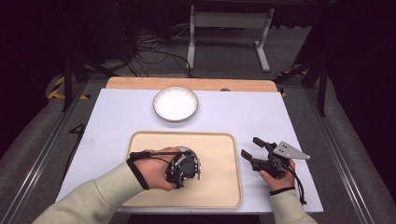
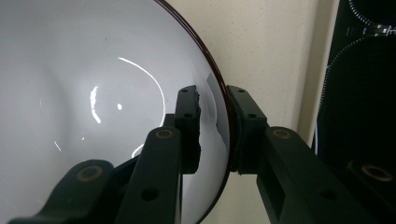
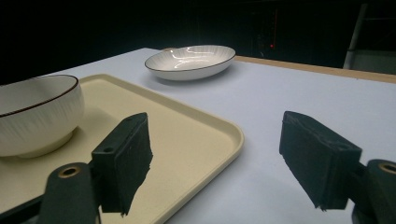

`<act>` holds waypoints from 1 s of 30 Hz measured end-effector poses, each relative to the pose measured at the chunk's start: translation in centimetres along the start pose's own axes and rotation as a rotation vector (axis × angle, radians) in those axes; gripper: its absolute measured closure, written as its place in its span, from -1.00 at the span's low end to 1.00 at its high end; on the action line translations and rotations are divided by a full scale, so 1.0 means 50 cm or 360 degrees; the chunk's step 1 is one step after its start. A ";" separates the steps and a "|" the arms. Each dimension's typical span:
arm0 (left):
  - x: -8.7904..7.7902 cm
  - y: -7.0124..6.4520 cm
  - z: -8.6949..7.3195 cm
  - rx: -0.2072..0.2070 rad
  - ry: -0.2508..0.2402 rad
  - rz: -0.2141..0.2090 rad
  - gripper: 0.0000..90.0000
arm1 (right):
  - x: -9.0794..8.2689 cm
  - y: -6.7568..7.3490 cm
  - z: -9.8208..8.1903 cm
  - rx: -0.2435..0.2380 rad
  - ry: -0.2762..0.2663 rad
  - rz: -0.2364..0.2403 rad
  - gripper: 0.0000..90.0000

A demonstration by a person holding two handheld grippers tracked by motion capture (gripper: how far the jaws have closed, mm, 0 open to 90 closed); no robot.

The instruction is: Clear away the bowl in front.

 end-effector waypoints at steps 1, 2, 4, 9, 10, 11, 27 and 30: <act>0.000 0.000 0.000 -0.0006 -0.0015 0.0004 0.67 | 0.000 0.000 0.000 -0.0002 -0.0001 0.0000 -0.43; -0.001 0.000 -0.001 -0.0014 -0.0021 0.0004 0.65 | 0.000 0.000 0.000 -0.0001 0.0000 0.0000 -0.43; -0.004 0.001 -0.001 -0.0015 -0.0022 0.0005 0.62 | 0.000 0.000 0.000 -0.0002 0.0000 0.0000 -0.43; -0.024 0.007 -0.006 -0.0041 -0.0078 0.0017 0.43 | 0.000 -0.001 0.000 0.0003 -0.0001 0.0000 -0.43; -0.031 0.008 -0.009 -0.0051 -0.0102 0.0015 0.41 | 0.000 -0.001 0.000 0.0002 -0.0002 0.0000 -0.43; -0.036 0.009 -0.010 -0.0057 -0.0128 0.0025 0.39 | 0.000 -0.001 0.000 0.0003 -0.0001 0.0000 -0.44; -0.100 0.011 -0.043 -0.0180 -0.0423 0.0076 0.29 | 0.001 -0.001 0.000 0.0006 0.0016 0.0002 -0.45; -0.113 0.013 -0.055 -0.0225 -0.0529 0.0110 0.26 | 0.002 -0.001 0.000 0.0006 0.0017 0.0005 -0.45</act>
Point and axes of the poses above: each handheld gripper's, and its own axes: x roughly forward along the jaws, z roughly out of its top, y roughly to its left, the point moved 5 cm from there along x, roughly forward along the jaws, and after that the axes turned 7 degrees about z, right-handed, at the moved point
